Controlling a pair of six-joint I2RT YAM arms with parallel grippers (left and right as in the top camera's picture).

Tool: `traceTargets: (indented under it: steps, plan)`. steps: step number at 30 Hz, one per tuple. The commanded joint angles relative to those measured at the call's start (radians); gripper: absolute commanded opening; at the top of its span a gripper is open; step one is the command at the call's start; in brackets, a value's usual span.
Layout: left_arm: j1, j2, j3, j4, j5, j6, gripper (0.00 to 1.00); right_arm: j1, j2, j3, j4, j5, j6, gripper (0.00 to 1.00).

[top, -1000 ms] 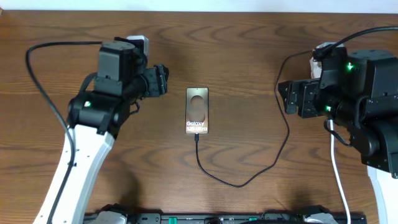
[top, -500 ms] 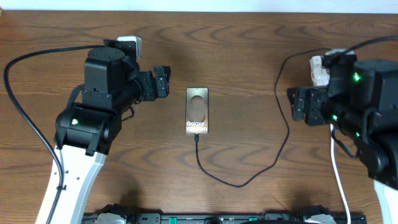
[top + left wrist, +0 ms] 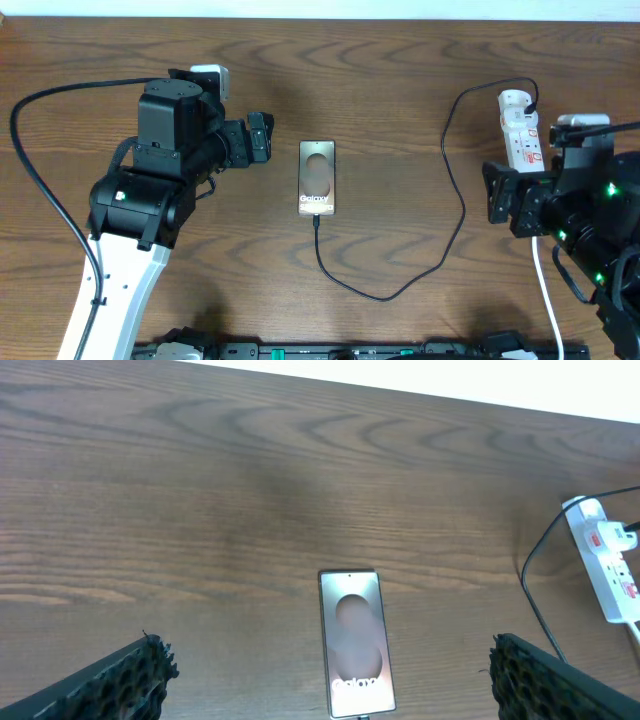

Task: Plug charger to phone and switch on socket
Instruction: 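Move the right gripper toward the white power strip's switch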

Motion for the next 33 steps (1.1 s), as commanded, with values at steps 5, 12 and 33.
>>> traceTargets:
  steps: [5,12,33]
  plan:
    - [0.001,-0.002,0.005,-0.003,-0.003,0.002,0.98,-0.007,0.016,-0.033,-0.004,0.042,0.011,0.95]
    - [0.001,-0.002,0.005,-0.003,-0.003,0.002,0.98,-0.010,0.088,-0.043,-0.004,0.045,0.065,0.99]
    - [0.001,-0.002,0.005,-0.003,-0.003,0.002,0.98,-0.531,0.601,-0.043,0.203,-0.229,0.044,0.99]
